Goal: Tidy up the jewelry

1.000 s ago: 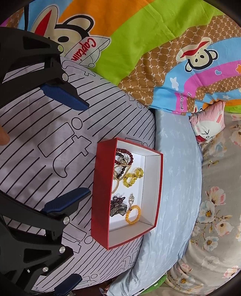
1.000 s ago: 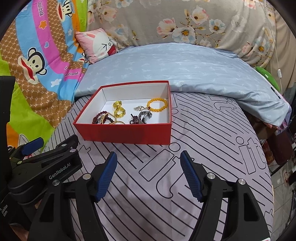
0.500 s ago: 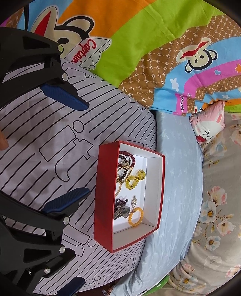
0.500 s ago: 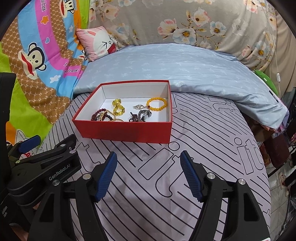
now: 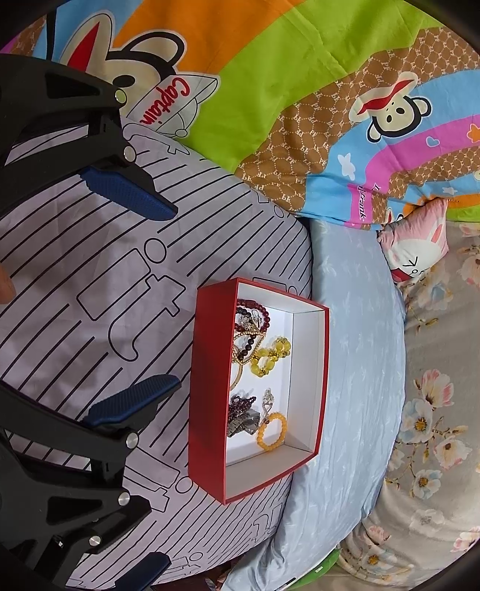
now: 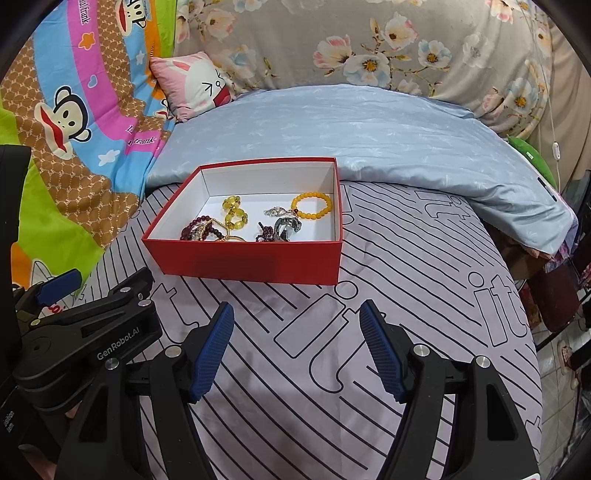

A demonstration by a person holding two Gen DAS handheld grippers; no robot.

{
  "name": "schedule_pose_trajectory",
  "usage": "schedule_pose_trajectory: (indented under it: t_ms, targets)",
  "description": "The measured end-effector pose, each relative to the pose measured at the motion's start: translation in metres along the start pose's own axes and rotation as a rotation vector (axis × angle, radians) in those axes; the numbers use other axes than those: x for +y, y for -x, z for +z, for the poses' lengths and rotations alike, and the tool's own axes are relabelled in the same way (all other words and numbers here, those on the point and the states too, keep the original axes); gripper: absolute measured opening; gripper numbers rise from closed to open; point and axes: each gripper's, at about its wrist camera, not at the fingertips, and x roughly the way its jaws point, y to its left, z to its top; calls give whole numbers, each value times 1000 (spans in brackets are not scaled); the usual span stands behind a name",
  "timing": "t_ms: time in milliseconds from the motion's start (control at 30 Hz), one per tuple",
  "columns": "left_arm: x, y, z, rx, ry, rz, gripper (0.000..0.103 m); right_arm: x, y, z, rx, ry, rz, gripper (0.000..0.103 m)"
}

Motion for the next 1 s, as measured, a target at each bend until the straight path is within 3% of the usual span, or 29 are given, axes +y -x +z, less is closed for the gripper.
schedule_pose_trajectory:
  t_ms: [1000]
  targets:
    - [-5, -8, -5, 32, -7, 6, 86, -4, -6, -6, 18, -15, -13, 68]
